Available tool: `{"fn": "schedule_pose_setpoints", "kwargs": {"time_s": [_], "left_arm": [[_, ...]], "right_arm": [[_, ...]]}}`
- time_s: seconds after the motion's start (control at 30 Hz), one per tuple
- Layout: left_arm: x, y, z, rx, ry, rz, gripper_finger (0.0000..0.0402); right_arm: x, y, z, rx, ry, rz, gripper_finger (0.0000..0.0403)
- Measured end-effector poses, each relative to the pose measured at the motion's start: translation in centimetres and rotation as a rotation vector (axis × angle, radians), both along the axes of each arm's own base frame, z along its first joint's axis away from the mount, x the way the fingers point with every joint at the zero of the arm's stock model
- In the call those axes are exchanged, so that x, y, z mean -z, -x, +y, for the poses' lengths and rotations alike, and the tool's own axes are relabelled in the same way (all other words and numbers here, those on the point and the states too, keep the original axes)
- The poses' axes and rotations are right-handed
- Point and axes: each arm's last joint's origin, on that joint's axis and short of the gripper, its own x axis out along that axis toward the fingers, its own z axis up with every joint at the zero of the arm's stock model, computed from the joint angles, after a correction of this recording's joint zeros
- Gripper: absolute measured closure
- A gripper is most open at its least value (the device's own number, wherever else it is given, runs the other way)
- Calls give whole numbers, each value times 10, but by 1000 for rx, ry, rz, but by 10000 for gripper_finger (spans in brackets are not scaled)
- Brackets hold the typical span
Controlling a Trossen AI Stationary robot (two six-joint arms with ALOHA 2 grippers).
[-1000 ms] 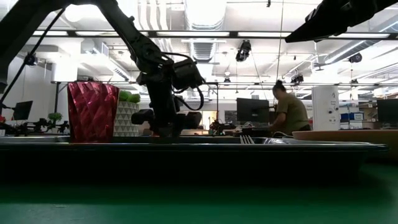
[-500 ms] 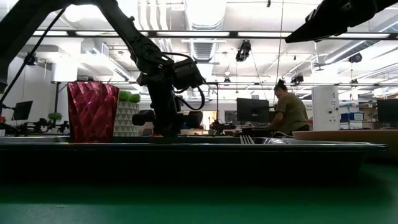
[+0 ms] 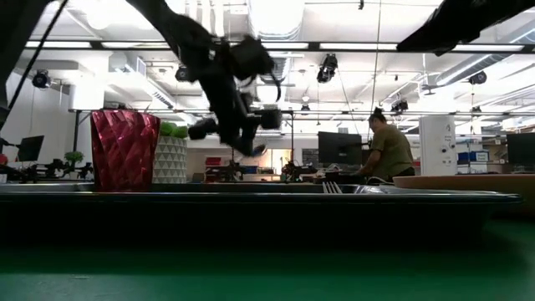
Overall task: Pick and place plate/cup/fork/spoon on tray
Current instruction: Put the light blue spoon on the black tray to the left of the pink fork
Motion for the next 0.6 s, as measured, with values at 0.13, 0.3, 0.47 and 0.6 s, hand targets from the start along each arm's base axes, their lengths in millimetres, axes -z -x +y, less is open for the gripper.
{"fn": "schedule_pose_setpoints", "kwargs": {"time_s": [0.13, 0.3, 0.47, 0.6], "left_arm": [[-27, 0, -30, 80, -15, -73, 399], [-52, 2, -78, 218, 3, -152, 399], [-79, 6, -119, 311, 23, -261, 400], [-85, 9, -138, 351, -17, -258, 400]], "right_arm": [[-1, 9, -2, 8, -29, -33, 394], [-6, 21, -6, 9, -52, -97, 394], [-8, 26, -7, 16, -79, -124, 394], [0, 23, -6, 27, -98, -99, 394]]}}
